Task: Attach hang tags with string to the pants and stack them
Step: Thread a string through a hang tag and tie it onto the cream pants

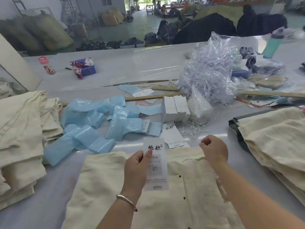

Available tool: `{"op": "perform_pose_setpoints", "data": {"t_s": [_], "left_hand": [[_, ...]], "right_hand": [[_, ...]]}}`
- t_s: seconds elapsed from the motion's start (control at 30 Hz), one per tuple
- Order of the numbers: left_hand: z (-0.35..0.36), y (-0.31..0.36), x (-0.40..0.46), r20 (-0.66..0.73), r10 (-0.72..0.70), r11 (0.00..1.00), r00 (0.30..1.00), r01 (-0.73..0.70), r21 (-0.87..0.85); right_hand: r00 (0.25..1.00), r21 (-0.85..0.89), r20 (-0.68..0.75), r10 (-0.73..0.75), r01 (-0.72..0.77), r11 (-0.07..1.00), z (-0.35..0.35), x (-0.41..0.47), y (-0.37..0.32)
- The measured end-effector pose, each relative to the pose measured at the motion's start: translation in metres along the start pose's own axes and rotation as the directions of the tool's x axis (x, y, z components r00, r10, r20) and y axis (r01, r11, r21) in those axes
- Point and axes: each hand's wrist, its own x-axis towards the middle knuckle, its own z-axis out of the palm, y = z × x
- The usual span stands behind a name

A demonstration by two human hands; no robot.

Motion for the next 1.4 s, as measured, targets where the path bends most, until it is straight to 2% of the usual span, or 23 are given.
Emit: {"op": "perform_pose_setpoints", "data": {"t_s": [0.1, 0.23, 0.37, 0.53, 0.6, 0.67, 0.73, 0.8, 0.9, 0.93, 0.97, 1.0, 1.07, 1.1, 1.17, 1.27, 1.33, 1.4], "left_hand": [[0.012, -0.014, 0.004, 0.017, -0.017, 0.999, 1.000, 0.016, 0.051], [0.012, -0.031, 0.003, -0.020, -0.034, 0.991, 0.999, 0.036, 0.126], [0.005, -0.032, 0.006, -0.051, -0.065, 0.992, 0.997, 0.070, 0.109], [0.003, -0.023, 0.007, -0.055, -0.099, 0.994, 0.994, 0.101, 0.042], [0.002, -0.019, 0.003, -0.053, -0.103, 0.994, 0.993, 0.104, 0.024], [0.002, -0.015, -0.001, -0.048, -0.098, 0.995, 0.994, 0.099, 0.003], [0.000, -0.011, -0.006, -0.048, -0.093, 0.996, 0.995, 0.092, -0.015], [-0.005, -0.009, -0.010, -0.042, -0.101, 0.994, 0.994, 0.099, -0.037], [-0.017, -0.003, -0.016, -0.027, -0.100, 0.994, 0.995, 0.099, -0.040], [-0.021, -0.001, -0.019, -0.025, -0.086, 0.996, 0.996, 0.085, -0.034], [-0.025, 0.002, -0.021, -0.025, -0.070, 0.997, 0.997, 0.069, -0.036], [-0.029, 0.003, -0.024, -0.025, -0.053, 0.998, 0.998, 0.052, -0.047], [-0.037, 0.008, -0.030, -0.025, -0.038, 0.996, 0.999, 0.036, -0.088], [-0.040, 0.009, -0.032, -0.018, -0.039, 0.994, 0.999, 0.037, -0.105], [-0.047, 0.011, -0.038, 0.008, -0.039, 0.992, 0.999, 0.040, -0.122], [-0.055, 0.015, -0.048, 0.033, 0.007, 0.990, 0.999, -0.002, -0.142], [-0.061, 0.018, -0.054, 0.015, 0.056, 0.993, 0.998, -0.054, -0.109], [-0.063, 0.021, -0.058, 0.009, 0.125, 0.991, 0.992, -0.125, -0.056]], "right_hand": [[0.998, -0.165, 0.063, -0.005, 0.016, 0.986, 0.010, 0.040, 0.014], [0.963, -0.265, 0.269, -0.012, 0.086, 0.960, 0.029, 0.074, 0.015], [0.959, -0.292, 0.283, 0.006, 0.080, 0.953, 0.043, 0.088, 0.012], [0.934, -0.372, 0.357, -0.024, 0.165, 0.914, 0.046, 0.091, 0.009], [0.931, -0.200, 0.364, -0.019, 0.098, 0.975, 0.042, 0.087, 0.008], [0.926, 0.152, 0.377, -0.004, -0.058, 0.987, 0.032, 0.078, 0.000], [0.908, 0.438, 0.420, -0.014, -0.189, 0.879, 0.017, 0.065, -0.013], [0.866, 0.624, 0.498, -0.049, -0.318, 0.714, 0.004, 0.050, -0.029], [0.781, 0.747, 0.607, -0.148, -0.496, 0.444, -0.013, 0.026, -0.050], [0.761, 0.757, 0.620, -0.191, -0.515, 0.402, -0.018, 0.017, -0.056], [0.755, 0.764, 0.615, -0.227, -0.499, 0.408, -0.022, 0.008, -0.061], [0.767, 0.770, 0.591, -0.249, -0.444, 0.459, -0.025, -0.001, -0.067], [0.838, 0.752, 0.481, -0.257, -0.244, 0.612, -0.031, -0.022, -0.079], [0.878, 0.741, 0.402, -0.258, -0.146, 0.655, -0.033, -0.031, -0.085], [0.925, 0.750, 0.264, -0.272, -0.019, 0.662, -0.038, -0.049, -0.094], [0.931, 0.689, 0.137, -0.338, 0.156, 0.708, -0.041, -0.078, -0.106], [0.898, 0.642, 0.161, -0.409, 0.220, 0.735, -0.040, -0.100, -0.112], [0.835, 0.676, 0.308, -0.455, 0.144, 0.722, -0.039, -0.122, -0.118]]}}
